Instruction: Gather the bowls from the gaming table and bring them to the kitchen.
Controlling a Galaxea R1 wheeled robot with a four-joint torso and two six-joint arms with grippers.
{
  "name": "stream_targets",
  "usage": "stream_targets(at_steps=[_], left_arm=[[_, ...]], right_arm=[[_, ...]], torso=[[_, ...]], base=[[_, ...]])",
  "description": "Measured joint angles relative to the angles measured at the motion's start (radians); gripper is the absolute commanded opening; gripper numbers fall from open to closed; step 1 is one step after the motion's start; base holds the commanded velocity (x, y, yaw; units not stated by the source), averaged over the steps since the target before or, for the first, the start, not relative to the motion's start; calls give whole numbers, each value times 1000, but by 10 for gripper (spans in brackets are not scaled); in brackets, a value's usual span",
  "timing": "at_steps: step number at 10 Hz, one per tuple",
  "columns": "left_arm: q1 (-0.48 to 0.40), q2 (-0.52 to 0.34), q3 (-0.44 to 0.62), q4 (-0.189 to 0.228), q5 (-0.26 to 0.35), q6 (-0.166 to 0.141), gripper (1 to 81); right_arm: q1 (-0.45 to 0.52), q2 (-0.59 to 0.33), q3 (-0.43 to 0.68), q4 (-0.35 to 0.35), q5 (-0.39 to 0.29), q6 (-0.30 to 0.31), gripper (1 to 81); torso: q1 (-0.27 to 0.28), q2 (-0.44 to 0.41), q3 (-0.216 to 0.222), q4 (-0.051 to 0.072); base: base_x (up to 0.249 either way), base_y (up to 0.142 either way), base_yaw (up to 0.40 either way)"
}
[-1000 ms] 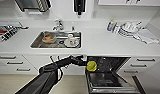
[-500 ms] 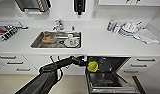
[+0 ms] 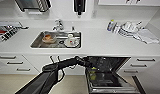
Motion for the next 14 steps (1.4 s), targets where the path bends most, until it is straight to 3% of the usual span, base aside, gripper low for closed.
stream_targets(at_steps=[2, 6, 8, 10, 11, 13, 14], left_arm=[[6, -4, 0, 0, -35, 1, 811], [142, -15, 93, 4, -92, 5, 811], [156, -143, 151, 9, -83, 8, 811], [269, -347, 160, 35, -43, 32, 811], [355, -405, 184, 44, -27, 43, 811], [487, -434, 244, 50, -2, 85, 811], [537, -460, 257, 50, 43, 111, 811]], right_arm=[[0, -1, 0, 0, 0, 0, 10], [27, -15, 2, 1, 0, 4, 10], [37, -30, 4, 1, -3, 13, 10], [48, -34, 4, 4, -3, 16, 10], [51, -33, 4, 4, -3, 16, 10], [53, -34, 4, 4, -4, 20, 10], [53, -34, 4, 4, -4, 20, 10]], torso=[[0, 0, 0, 0], [0, 0, 0, 0], [0, 0, 0, 0], [0, 0, 0, 0], [0, 0, 0, 0], [0, 0, 0, 0], [0, 0, 0, 0]], base=[[0, 0, 0], [0, 0, 0], [0, 0, 0], [0, 0, 0], [0, 0, 0], [0, 0, 0], [0, 0, 0]])
